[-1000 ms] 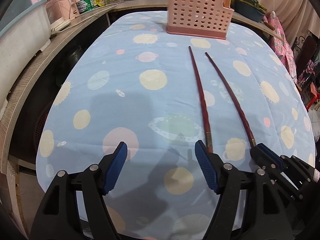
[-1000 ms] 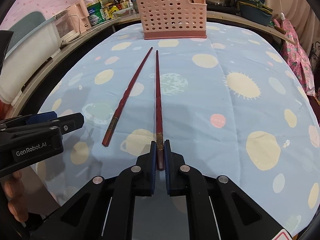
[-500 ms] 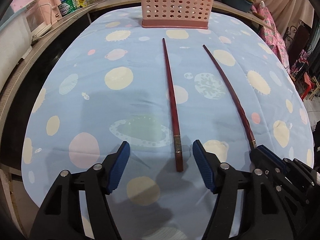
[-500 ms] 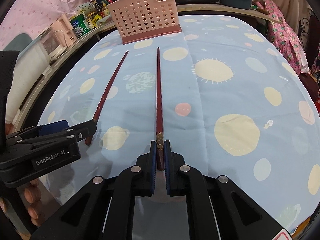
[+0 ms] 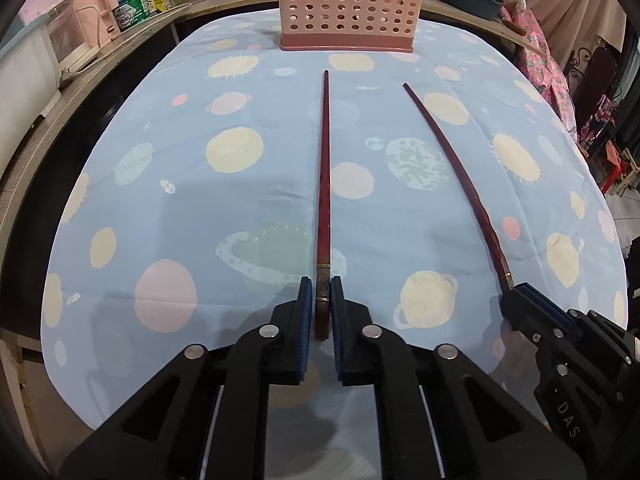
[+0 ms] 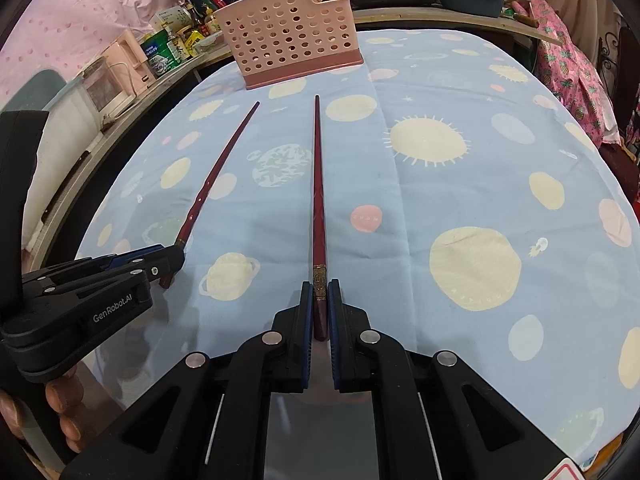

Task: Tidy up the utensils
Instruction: 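Close the right tool on a dark-red chopstick while the left tool grasps the other, then lift both dark-red chopsticks and carry them over the pink basket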

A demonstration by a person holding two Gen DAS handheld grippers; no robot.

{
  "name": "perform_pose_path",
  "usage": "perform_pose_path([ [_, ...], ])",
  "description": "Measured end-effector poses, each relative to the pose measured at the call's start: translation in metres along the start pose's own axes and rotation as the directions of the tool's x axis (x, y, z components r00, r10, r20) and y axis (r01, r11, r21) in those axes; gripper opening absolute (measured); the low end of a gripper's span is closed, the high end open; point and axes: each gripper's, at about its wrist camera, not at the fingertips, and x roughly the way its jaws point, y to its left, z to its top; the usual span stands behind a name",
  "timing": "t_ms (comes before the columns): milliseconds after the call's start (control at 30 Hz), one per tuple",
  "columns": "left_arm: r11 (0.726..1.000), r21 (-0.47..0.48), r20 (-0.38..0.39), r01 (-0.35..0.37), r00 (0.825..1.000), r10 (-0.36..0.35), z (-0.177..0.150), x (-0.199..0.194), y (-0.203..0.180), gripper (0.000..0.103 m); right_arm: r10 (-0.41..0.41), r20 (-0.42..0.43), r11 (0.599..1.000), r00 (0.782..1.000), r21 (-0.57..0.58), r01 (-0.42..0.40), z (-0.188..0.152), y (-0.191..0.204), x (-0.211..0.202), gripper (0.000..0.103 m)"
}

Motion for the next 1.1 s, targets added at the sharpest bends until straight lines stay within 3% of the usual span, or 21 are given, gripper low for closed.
perform_pose_path([
  [267, 1.0, -0.007, -0.005, 0.017, 1.0, -0.017, -0.003, -0.008, -0.001, 0.007, 0.012, 0.008, 1.0, 1.0, 0.003, -0.012, 0.0, 0.002, -0.007, 0.007],
  [567, 0.998, -0.033, 0.056, 0.062, 0.997, -0.06, 0.004, -0.047, 0.007, 0.007, 0.032, 0.068, 0.999, 0.997, 0.002, -0.032, 0.012, 0.004, -0.038, 0.007],
  [833, 0.993, -0.059, 0.167, 0.101, 0.982, -0.09, 0.03, -0.098, 0.02, 0.007, 0.054, 0.179, 0.998, 0.982, 0.01, -0.056, 0.041, 0.002, -0.079, 0.007],
  [1100, 0.992, -0.078, 0.291, 0.103, 0.954, -0.076, 0.072, -0.141, 0.028, 0.007, 0.066, 0.31, 0.997, 0.948, 0.004, -0.071, 0.088, 0.0, -0.119, 0.007],
])
